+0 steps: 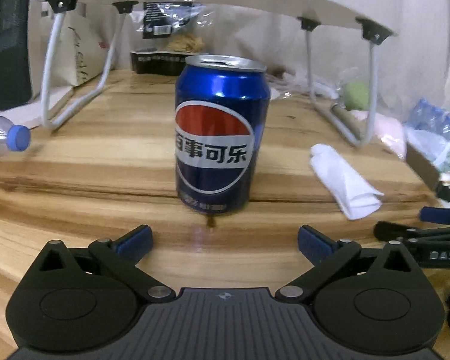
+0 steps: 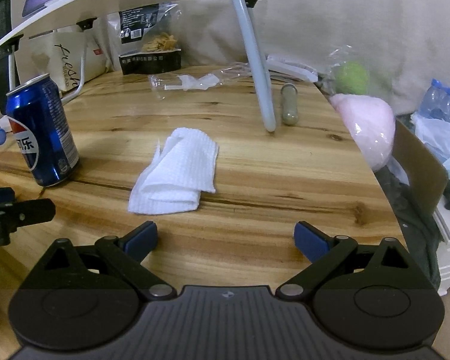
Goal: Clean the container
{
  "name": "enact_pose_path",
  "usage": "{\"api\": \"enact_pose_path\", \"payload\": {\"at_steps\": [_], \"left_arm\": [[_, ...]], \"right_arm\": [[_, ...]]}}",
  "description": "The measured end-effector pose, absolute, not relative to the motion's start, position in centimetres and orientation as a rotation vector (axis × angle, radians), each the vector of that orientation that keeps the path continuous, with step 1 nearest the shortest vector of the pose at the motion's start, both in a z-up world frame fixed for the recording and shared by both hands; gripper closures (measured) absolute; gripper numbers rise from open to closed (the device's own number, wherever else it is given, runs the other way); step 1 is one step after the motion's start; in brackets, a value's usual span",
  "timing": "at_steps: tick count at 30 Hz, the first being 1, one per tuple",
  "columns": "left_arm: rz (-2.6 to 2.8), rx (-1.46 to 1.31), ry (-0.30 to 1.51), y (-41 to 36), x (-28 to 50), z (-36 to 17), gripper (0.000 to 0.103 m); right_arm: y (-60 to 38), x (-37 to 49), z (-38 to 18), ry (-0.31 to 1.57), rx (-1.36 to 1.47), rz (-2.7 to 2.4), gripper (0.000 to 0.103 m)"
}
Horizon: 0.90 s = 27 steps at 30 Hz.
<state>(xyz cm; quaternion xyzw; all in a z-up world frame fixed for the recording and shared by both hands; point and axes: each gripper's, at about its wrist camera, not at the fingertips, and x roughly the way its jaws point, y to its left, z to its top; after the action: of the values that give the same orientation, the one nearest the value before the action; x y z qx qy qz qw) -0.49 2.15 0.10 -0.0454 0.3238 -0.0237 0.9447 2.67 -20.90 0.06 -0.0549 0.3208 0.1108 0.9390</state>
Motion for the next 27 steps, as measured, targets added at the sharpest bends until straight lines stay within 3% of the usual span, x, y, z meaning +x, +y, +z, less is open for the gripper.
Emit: {"api": "enact_pose_path", "payload": {"at_steps": [27], "left_arm": [[0.009, 0.001, 0.679, 0.7, -0.8, 0.0, 0.0]], "right_arm": [[-20.5, 1.2, 0.1, 0.654, -0.119, 0.251, 0.0]]}}
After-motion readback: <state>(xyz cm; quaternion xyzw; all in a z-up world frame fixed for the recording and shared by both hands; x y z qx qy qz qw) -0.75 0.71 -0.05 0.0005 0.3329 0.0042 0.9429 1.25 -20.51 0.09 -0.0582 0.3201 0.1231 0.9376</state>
